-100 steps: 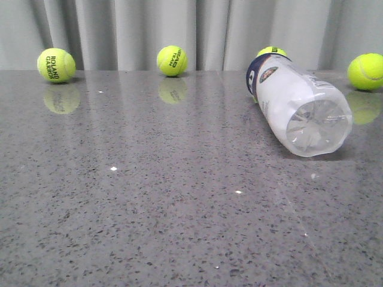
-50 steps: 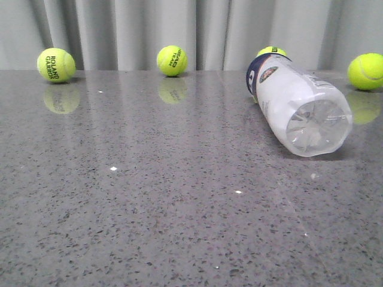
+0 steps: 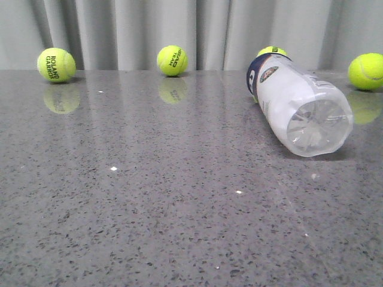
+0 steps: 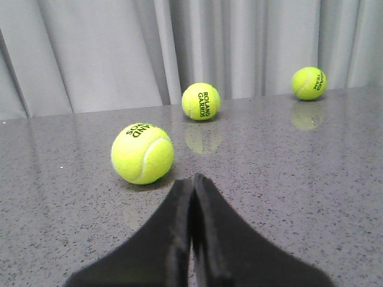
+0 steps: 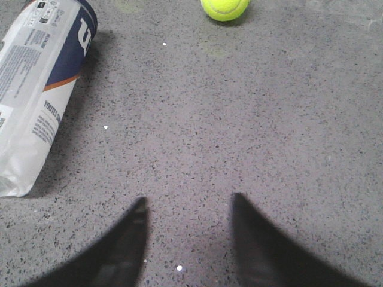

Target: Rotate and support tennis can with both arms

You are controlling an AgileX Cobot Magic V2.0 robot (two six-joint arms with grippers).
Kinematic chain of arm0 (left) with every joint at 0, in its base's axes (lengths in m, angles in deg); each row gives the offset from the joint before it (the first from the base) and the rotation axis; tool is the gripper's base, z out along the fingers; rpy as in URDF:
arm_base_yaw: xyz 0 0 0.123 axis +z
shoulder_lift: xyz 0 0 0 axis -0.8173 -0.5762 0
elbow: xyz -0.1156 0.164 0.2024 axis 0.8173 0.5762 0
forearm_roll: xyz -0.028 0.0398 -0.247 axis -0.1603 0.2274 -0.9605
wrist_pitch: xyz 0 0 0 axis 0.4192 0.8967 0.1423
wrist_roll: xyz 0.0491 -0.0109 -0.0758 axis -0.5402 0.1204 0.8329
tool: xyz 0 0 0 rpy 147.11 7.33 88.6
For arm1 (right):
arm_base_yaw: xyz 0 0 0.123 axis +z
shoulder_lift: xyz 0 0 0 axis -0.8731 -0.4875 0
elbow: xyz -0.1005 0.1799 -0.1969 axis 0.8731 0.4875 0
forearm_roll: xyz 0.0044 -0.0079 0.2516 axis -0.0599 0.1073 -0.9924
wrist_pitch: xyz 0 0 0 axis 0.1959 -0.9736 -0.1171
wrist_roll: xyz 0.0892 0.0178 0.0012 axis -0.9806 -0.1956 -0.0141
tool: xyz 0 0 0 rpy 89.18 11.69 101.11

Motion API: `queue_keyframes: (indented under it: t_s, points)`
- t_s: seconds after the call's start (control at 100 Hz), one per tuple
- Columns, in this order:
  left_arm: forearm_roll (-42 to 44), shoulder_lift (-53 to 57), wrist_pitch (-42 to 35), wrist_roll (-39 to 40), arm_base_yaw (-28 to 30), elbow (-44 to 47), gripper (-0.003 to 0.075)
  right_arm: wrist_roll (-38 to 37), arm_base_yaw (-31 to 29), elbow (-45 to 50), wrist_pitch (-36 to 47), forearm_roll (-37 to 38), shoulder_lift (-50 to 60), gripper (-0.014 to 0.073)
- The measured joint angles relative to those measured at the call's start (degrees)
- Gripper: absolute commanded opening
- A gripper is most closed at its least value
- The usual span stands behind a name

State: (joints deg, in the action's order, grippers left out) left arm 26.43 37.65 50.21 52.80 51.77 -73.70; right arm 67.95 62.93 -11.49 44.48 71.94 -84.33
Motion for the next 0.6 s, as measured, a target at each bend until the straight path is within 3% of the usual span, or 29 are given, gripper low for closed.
queue_keyframes:
  t_s: [0.28,0.6]
  points:
    - [0.0,0.0,0.0,0.0,0.0,-0.02,-0.002,0.0,0.0,-4.65,-4.31,-0.46,-3.71,0.0634]
    - [0.0,0.0,0.0,0.0,0.0,-0.02,-0.002,1.46,0.12,-17.34,-11.94,-7.59,-14.8,0.0634]
